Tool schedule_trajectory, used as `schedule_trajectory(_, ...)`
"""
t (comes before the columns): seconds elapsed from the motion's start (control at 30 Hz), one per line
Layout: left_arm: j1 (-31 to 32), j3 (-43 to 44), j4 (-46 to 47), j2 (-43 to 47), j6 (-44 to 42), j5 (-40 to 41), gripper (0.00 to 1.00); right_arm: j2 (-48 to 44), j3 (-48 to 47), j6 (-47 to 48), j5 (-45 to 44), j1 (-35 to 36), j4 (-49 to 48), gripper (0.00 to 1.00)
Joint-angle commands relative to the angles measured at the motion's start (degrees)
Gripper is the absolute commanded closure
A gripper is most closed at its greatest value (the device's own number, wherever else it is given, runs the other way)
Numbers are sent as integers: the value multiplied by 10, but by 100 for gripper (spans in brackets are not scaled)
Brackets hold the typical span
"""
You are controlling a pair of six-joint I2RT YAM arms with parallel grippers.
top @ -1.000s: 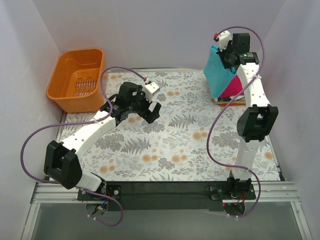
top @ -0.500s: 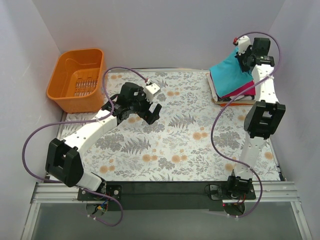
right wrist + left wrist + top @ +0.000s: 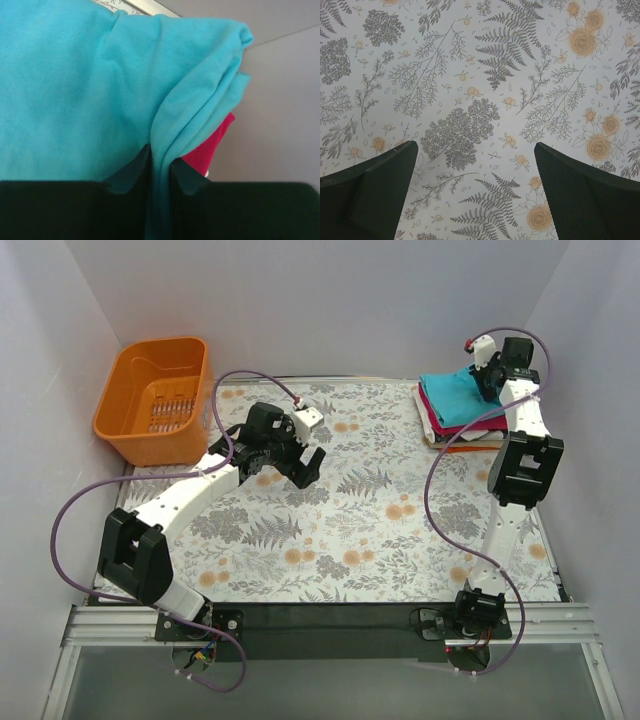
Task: Fold and stack the t-shirts
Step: Neatly place the folded tshirt to the corner
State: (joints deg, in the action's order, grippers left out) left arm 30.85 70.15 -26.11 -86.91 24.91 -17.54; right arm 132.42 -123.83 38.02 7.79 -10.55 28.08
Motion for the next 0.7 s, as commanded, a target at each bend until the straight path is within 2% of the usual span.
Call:
schedule_trajectory(0.0,-2,20,-17,9,-2,6,2,-1,0,12,-25,-4,-49,67)
schedule_trajectory(0.17,-4,31,-17,12,10,23,2,-31,16,21,-56,-14,-51,52)
schedule_trajectory(0.3,-23,47,-18,11,38,8,2,-80,25,20,-60,-21,-49,41)
schedule_trajectory(0.53,-38,51,-1,18,72,-4,2,-169,42,-12,-40,-25,-40,39)
schedule_trajectory(0.67,-45,49,9,26,89,-23,2,-197,54,-93,10,-40,-44,49)
